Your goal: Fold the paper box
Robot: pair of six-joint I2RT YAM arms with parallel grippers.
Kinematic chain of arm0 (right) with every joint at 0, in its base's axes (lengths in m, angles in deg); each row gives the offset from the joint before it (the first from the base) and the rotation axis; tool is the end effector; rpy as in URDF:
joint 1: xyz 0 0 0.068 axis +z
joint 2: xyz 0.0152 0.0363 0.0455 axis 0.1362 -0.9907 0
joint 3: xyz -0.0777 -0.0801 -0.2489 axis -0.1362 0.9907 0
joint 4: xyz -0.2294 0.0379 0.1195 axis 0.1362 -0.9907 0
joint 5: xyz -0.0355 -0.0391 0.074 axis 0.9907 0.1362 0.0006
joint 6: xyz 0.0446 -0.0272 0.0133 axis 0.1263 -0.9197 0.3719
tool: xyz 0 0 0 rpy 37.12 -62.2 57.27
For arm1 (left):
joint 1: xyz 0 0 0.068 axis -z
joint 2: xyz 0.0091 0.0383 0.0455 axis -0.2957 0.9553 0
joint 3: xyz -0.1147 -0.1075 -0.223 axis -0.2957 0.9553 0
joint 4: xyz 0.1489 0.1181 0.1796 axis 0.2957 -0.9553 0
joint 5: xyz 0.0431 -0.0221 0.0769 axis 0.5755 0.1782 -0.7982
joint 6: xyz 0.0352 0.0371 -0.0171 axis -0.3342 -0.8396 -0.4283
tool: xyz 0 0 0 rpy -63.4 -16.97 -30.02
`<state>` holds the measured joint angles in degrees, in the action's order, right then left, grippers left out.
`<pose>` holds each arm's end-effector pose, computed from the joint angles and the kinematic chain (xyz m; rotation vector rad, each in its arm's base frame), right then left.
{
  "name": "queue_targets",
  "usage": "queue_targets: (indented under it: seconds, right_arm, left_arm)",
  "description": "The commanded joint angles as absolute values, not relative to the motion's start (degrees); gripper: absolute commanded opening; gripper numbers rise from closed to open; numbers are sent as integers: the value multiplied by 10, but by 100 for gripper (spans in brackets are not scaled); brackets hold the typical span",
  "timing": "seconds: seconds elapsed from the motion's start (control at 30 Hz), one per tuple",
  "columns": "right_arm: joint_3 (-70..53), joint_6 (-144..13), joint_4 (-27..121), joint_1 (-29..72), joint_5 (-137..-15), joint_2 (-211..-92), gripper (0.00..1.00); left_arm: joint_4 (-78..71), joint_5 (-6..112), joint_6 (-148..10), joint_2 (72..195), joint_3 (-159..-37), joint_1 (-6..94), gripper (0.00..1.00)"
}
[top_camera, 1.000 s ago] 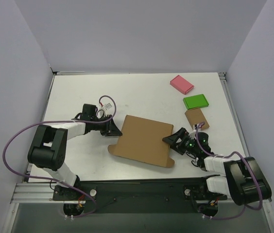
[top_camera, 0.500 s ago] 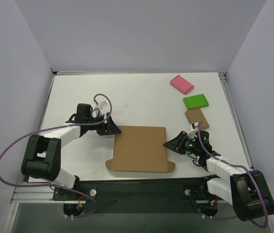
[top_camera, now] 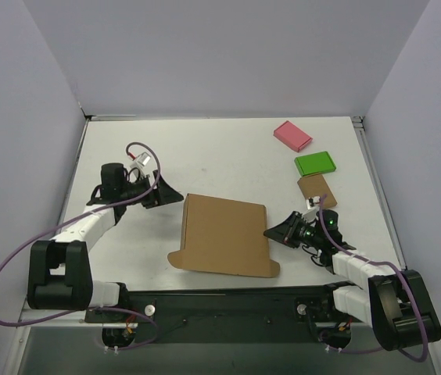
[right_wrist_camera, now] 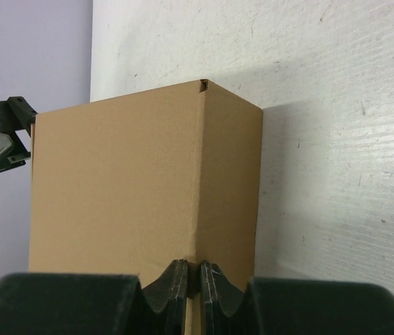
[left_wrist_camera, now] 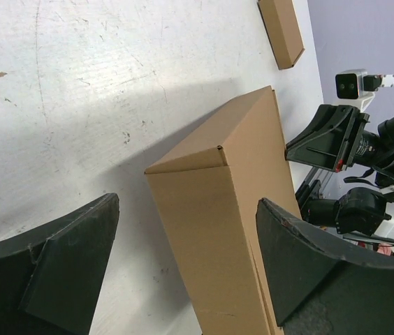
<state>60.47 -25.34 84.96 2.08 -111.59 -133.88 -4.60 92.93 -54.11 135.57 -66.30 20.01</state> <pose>0.1743 0.0553 0.1454 0.0999 2.0592 1.3642 0.2721 -0.0399 0.2110 0.0252 2.2184 -1.2138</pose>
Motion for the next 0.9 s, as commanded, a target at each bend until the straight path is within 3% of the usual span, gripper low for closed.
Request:
queue_targets:
  seconds: [0.0, 0.13, 0.5, 0.8, 0.87]
  right_arm:
    - [608, -301, 780, 15, -1100, -1344, 0]
    - [606, -306, 769, 14, -1095, -1340, 0]
    - [602, -307, 764, 13, -1091, -1340, 0]
    - [606, -311, 754, 13, -1086, -1325, 0]
    - [603, -320, 741, 14, -1081, -1313, 0]
  left_arm:
    - [-30, 935, -537, 1337, -659, 198, 90]
    - [18, 949, -481, 1323, -616, 198, 97]
    - [202, 959, -310, 1304, -505, 245, 97]
    - [299, 952, -254, 1347, -497, 319, 97]
    - [297, 957, -251, 1351, -503, 323, 93]
